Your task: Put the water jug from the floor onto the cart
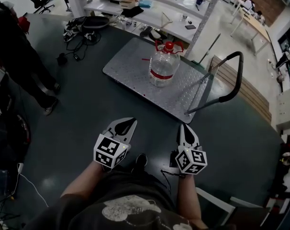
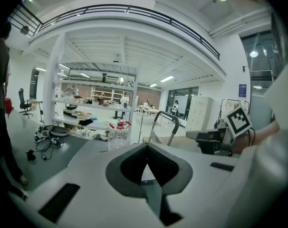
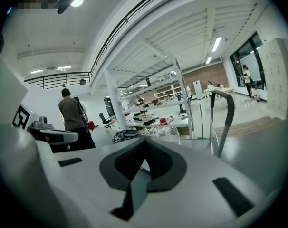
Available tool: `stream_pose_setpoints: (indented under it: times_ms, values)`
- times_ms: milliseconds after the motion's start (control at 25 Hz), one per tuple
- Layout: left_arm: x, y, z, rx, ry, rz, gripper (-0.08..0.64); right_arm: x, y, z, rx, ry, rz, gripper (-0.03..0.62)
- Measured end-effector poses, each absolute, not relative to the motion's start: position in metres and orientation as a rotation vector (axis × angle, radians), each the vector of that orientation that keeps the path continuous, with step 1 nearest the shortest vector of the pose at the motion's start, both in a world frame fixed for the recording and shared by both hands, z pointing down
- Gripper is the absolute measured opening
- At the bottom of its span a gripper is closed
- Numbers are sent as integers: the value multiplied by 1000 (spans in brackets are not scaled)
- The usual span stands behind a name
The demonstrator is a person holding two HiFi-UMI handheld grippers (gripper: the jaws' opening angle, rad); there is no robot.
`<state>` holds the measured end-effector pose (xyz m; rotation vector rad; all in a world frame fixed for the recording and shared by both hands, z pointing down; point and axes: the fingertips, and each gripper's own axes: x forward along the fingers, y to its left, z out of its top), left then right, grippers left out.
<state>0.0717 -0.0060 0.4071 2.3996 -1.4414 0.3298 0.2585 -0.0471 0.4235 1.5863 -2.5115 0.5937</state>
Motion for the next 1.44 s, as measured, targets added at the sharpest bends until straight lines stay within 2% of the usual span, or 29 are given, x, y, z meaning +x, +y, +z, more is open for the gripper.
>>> stream_pose_setpoints:
  times_ms: [920,1440]
  values:
    - [12,113,398,2440,-1337,284,6,201,76,416,1652,-2386,528,-9]
    - [-9,163,394,2417,-1348,217,6,194,120,403,1625,-2351,440,-9]
